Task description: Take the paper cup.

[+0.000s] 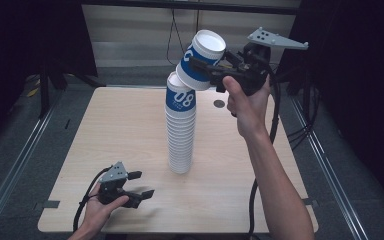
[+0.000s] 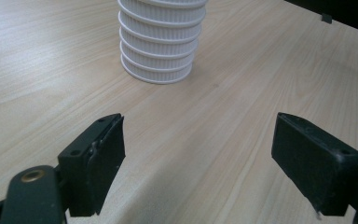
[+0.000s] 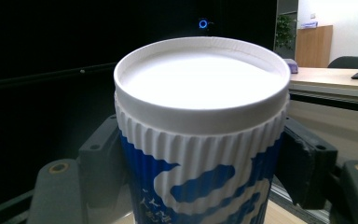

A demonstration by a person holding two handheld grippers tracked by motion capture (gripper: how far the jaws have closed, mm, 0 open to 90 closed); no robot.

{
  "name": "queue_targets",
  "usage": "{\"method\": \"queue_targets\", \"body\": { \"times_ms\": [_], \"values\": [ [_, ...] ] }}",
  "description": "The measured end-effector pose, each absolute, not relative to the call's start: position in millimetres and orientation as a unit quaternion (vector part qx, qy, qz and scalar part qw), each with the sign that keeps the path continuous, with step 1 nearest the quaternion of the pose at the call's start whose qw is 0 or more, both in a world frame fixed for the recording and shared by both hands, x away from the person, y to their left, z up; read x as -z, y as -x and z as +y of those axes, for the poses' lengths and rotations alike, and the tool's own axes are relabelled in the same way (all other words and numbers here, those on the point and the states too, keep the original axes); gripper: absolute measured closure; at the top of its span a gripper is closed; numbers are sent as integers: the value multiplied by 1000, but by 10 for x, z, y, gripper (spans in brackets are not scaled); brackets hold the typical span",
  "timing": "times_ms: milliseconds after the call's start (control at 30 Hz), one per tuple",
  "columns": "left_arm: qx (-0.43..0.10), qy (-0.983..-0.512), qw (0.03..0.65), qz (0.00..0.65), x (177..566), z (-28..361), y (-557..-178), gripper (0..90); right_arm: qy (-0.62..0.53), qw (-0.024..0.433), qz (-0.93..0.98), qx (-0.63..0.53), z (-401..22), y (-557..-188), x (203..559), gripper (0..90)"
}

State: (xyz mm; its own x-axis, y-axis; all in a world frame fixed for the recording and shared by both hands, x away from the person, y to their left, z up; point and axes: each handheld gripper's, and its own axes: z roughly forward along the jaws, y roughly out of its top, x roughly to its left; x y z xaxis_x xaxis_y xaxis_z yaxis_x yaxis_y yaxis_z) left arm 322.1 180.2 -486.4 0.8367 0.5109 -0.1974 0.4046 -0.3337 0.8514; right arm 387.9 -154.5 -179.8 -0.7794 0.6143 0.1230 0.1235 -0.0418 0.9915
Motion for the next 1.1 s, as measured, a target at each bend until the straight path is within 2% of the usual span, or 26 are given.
{"method": "queue_targets", "body": {
  "times_ms": [633,1100],
  "values": [
    [-54,-813,507,282,4863,1821,-3230,172,-315,216,668,-639,-1946,-3840,1868,269],
    [-48,-816,504,280,4885,1788,-3261,172,-334,207,687,-611,-2128,-3771,2229,270]
  ]
}}
